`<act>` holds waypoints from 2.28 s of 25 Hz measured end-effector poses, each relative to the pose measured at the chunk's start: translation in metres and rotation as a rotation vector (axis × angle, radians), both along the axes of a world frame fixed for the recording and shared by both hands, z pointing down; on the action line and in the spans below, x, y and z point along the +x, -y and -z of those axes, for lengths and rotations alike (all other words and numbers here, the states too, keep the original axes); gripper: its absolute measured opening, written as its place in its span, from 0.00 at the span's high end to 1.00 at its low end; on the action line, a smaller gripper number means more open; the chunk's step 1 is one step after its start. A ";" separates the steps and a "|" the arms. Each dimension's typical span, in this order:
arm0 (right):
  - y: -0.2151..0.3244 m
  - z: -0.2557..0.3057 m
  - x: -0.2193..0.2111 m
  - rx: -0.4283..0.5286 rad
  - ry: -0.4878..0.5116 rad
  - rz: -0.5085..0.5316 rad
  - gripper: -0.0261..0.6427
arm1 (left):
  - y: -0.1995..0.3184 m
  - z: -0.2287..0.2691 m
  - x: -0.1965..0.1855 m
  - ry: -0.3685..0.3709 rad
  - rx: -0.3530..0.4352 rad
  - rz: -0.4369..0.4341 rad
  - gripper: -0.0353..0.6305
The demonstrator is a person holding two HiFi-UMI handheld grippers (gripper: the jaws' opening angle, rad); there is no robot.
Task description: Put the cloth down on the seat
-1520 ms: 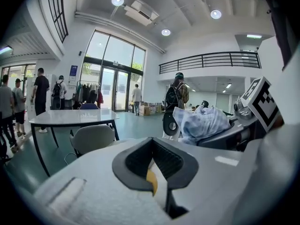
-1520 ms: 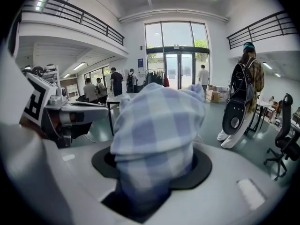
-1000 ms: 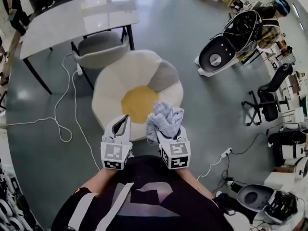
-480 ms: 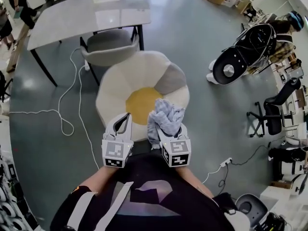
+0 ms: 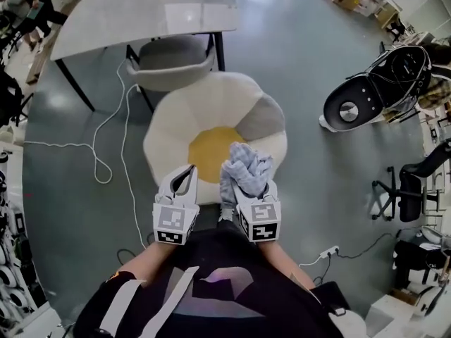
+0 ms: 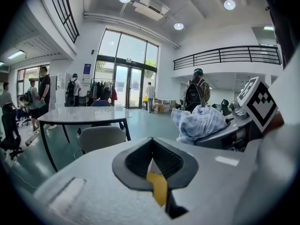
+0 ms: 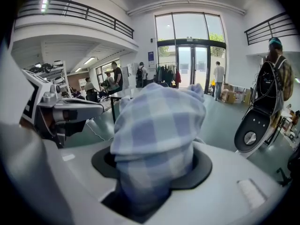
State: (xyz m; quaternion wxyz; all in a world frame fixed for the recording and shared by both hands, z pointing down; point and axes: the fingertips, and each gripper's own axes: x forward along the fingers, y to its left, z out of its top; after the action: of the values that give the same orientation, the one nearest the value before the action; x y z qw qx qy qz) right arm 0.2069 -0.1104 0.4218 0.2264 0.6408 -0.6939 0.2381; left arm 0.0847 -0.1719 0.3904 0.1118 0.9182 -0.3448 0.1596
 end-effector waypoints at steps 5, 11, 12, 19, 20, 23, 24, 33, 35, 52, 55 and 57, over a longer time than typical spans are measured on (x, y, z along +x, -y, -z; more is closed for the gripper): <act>0.023 -0.024 0.026 -0.029 0.004 0.028 0.58 | 0.020 -0.021 0.017 0.025 -0.009 0.050 0.95; 0.050 -0.064 0.051 -0.082 0.016 0.057 0.57 | 0.049 -0.054 0.029 0.078 -0.025 0.120 0.95; 0.054 -0.072 0.053 -0.090 0.017 0.062 0.57 | 0.051 -0.061 0.030 0.083 -0.032 0.130 0.95; 0.076 -0.143 0.054 -0.144 0.034 0.075 0.56 | 0.067 -0.121 0.034 0.099 -0.074 0.174 0.95; 0.076 -0.154 0.054 -0.155 0.037 0.079 0.56 | 0.067 -0.132 0.035 0.104 -0.083 0.179 0.95; 0.076 -0.187 0.059 -0.176 0.043 0.087 0.56 | 0.065 -0.161 0.044 0.118 -0.090 0.177 0.95; 0.078 -0.199 0.061 -0.181 0.044 0.087 0.56 | 0.066 -0.171 0.047 0.121 -0.090 0.175 0.95; 0.092 -0.303 0.061 -0.264 0.047 0.080 0.55 | 0.073 -0.279 0.034 0.186 -0.194 0.227 0.95; 0.094 -0.319 0.060 -0.278 0.043 0.084 0.55 | 0.073 -0.297 0.032 0.195 -0.214 0.238 0.95; 0.112 -0.459 0.060 -0.368 0.030 0.100 0.53 | 0.082 -0.433 0.036 0.229 -0.304 0.229 0.95; 0.115 -0.486 0.062 -0.379 0.025 0.105 0.53 | 0.085 -0.459 0.036 0.250 -0.315 0.234 0.95; 0.117 -0.501 0.064 -0.385 0.020 0.110 0.52 | 0.087 -0.473 0.038 0.256 -0.315 0.233 0.95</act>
State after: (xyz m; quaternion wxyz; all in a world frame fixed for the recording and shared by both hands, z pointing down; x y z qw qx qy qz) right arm 0.2710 -0.2275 0.9232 0.3507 0.5444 -0.6716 0.3599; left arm 0.1225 -0.2587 0.8639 0.2268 0.8156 -0.4306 0.3128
